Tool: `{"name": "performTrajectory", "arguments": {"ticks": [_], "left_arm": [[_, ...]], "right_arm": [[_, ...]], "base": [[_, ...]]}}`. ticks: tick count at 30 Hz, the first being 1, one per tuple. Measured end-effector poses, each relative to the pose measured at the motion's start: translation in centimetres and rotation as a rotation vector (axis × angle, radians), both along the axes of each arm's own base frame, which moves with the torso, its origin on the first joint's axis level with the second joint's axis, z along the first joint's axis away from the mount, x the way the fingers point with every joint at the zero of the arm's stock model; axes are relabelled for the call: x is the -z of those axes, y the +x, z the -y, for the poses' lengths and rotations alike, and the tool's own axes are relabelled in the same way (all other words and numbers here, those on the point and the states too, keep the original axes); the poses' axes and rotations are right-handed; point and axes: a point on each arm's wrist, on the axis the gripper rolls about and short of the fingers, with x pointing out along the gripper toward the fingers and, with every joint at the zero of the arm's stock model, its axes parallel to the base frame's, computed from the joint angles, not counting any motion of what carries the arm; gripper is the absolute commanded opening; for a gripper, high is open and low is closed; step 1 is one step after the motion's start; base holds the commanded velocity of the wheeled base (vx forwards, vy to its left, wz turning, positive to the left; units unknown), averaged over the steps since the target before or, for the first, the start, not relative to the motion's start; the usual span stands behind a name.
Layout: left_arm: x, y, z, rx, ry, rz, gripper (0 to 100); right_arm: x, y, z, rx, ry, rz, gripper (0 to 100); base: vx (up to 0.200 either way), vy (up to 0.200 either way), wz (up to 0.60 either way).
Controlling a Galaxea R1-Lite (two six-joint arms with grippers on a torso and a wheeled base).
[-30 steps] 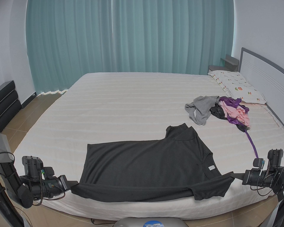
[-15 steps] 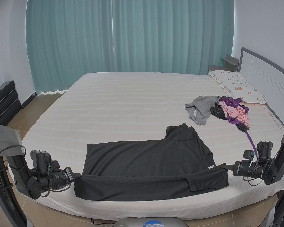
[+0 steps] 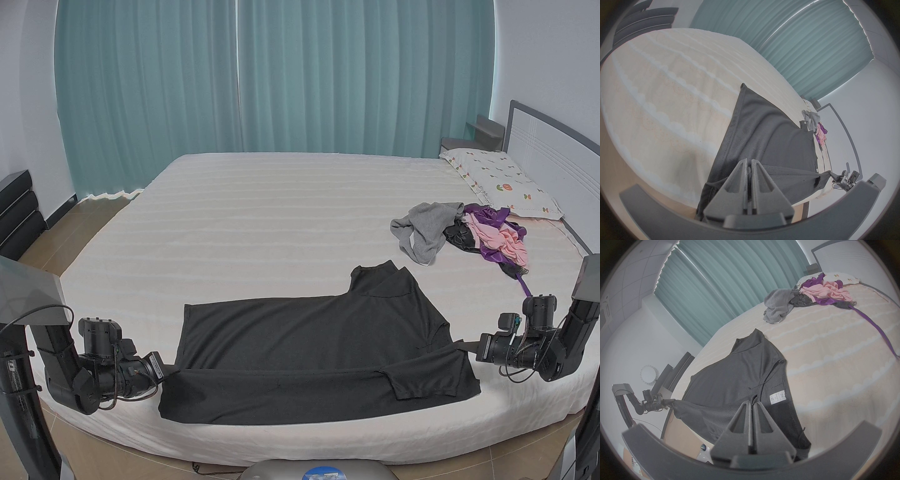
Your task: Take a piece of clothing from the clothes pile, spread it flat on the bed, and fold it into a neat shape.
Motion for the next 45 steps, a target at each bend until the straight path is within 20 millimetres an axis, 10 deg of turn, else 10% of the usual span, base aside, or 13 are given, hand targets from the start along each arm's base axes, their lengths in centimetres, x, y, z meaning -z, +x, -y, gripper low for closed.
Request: {"name": "performTrajectory", "arguments": {"ticks": [15,16,17,45], "left_arm": [[1.6,1.0,0.2,-0.026,0.025,-0.025,0],[1.6,1.0,0.2,-0.026,0.025,-0.026,0],[1.7,1.0,0.2,-0.025,0.025,-0.028,100],[-1.6,0.9,-0.7,-0.221,-0.171,-0.006,100]], "right_arm": [[1.7,0.9,-0.2,0.016,0.054,-0.040,0],[1.8,0.9,-0.2,0.013,0.054,-0.036,100],[1.9,0.9,-0.3,0.012,0.054,-0.033,100],[2.0,0.0,0.1,0.129,0.266,-0.059,100]], "base": [[0.000,0.000,0.00],[0.000,0.000,0.00],[0.000,0.000,0.00],[0.043,0.000,0.00]]}}
